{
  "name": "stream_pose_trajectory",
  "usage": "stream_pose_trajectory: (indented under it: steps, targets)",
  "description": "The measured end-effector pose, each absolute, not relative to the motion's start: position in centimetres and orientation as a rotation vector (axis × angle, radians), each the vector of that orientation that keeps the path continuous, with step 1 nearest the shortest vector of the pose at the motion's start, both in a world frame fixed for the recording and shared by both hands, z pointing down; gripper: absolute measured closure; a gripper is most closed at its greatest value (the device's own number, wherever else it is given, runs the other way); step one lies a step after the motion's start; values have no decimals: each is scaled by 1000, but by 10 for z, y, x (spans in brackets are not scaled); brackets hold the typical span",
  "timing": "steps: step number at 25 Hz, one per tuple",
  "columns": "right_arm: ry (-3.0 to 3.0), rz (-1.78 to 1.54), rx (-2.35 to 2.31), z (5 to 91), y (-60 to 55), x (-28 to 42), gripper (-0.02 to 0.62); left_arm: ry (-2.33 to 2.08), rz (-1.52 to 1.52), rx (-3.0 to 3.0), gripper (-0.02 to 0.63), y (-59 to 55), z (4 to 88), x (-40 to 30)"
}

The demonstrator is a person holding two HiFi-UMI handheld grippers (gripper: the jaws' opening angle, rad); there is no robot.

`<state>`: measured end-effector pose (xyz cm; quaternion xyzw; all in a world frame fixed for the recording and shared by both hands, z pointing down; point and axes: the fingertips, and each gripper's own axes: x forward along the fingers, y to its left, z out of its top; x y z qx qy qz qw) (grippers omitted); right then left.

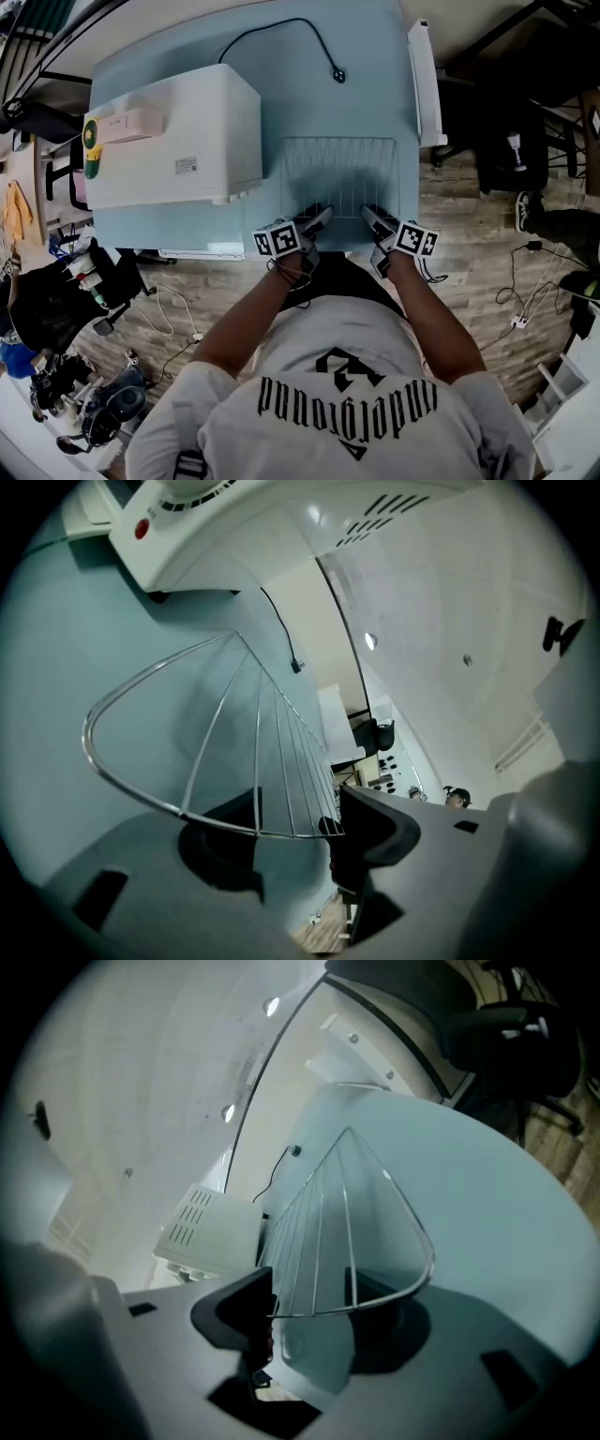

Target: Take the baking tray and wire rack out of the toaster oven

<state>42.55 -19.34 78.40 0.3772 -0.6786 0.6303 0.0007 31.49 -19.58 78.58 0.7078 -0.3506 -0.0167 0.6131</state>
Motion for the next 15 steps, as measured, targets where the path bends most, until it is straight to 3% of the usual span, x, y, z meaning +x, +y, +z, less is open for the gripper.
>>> stream_pose_trajectory:
  steps: [15]
  targets:
    - [-2089,1780,1057,793,-159,432,337,-826,301,1743,301,-164,796,308]
